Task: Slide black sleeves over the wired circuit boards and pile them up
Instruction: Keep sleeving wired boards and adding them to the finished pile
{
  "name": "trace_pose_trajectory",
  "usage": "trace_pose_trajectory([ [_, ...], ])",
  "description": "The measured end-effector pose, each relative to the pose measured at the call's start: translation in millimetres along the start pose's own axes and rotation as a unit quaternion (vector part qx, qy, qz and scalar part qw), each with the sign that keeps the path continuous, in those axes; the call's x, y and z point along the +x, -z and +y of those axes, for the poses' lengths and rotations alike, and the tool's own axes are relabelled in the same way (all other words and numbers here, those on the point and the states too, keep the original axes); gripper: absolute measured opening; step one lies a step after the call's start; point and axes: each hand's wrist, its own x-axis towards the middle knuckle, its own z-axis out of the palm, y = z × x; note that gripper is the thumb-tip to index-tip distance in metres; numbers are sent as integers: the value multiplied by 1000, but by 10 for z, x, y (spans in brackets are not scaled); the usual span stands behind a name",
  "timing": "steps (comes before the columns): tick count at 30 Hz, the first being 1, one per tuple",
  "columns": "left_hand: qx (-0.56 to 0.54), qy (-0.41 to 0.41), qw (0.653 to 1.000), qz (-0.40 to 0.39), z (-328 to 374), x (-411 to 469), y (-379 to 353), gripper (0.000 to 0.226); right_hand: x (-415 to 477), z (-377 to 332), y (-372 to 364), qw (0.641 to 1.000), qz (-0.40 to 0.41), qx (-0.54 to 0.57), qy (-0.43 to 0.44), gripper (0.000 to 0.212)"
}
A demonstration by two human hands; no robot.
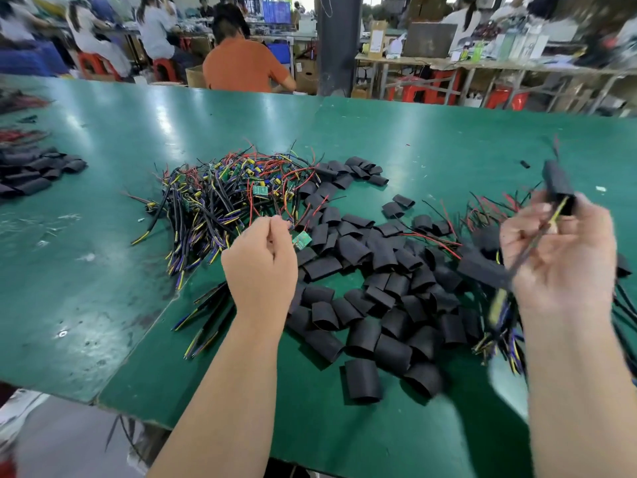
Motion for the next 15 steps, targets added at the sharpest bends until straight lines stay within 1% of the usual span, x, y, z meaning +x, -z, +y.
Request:
trace_pose_trajectory([
  [2,134,31,990,-12,-47,13,-14,20,42,-73,29,999,21,-26,13,18],
  [3,184,39,982,-29,-64,10,-24,17,56,-83,40,997,34,-69,29,17],
  [5,241,42,967,-75,-89,4,-32,22,53,-74,55,978,50,-187,80,5],
  [8,300,45,946,-118,-118,9,-48,25,45,-63,56,928,43,-348,128,11],
  [10,324,43,937,-126,-132,8,-54,22,67,-100,13,877,31,-456,147,7],
  [11,321,45,938,-122,-137,4,-57,20,84,-115,-6,843,20,-514,157,9],
  [12,311,49,942,-117,-141,1,-60,19,103,-132,-12,795,6,-584,164,16],
  [13,300,54,946,-112,-147,-1,-62,18,122,-141,-9,723,-4,-668,173,22],
  [15,295,60,948,-104,-153,-3,-63,20,119,-130,-19,543,-1,-818,187,31],
])
